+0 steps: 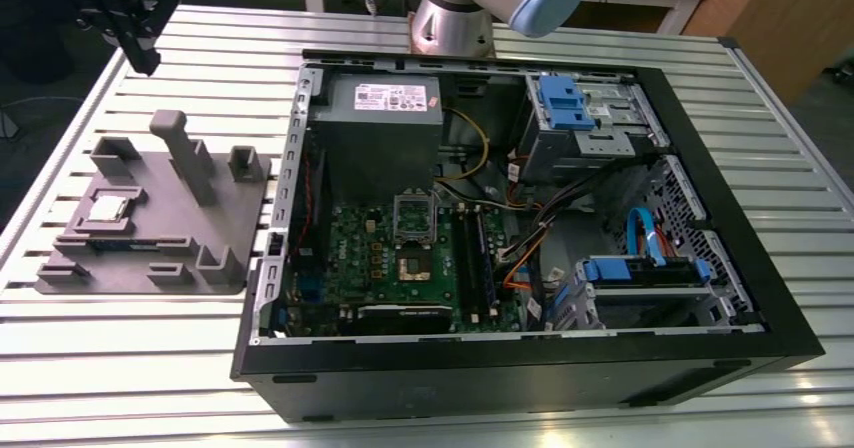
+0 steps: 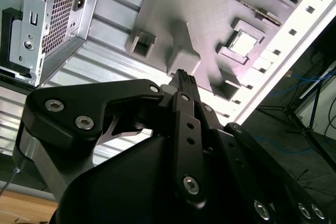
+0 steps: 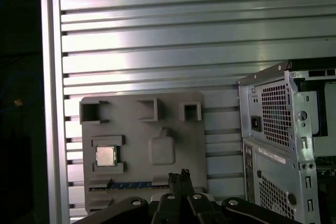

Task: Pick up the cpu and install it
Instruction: 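Reach for the cpu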

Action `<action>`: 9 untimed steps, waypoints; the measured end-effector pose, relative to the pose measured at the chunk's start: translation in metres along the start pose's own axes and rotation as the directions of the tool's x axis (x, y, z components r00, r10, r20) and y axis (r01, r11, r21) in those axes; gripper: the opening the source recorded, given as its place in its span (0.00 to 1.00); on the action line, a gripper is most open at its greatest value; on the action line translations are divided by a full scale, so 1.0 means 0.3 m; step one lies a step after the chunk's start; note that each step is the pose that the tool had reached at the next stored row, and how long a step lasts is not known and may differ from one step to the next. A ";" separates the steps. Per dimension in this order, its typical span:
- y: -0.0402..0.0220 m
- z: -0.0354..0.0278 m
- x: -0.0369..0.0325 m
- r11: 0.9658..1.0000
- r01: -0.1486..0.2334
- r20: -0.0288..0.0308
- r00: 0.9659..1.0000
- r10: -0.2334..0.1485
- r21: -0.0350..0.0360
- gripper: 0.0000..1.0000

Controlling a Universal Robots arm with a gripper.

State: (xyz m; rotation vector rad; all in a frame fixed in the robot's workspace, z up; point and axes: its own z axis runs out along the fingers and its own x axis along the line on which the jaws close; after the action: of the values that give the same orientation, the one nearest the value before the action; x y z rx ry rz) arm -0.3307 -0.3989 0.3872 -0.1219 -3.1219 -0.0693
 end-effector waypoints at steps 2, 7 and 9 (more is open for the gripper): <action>-0.001 0.000 0.010 1.000 0.000 0.000 1.000 0.000 0.000 0.10; -0.004 0.002 0.044 1.000 0.000 -0.003 1.000 0.000 0.000 0.10; -0.005 0.002 0.061 1.000 0.000 -0.003 1.000 0.000 0.000 0.10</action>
State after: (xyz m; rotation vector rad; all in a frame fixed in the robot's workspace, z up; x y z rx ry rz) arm -0.3491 -0.3989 0.3868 -0.1217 -3.1189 -0.0691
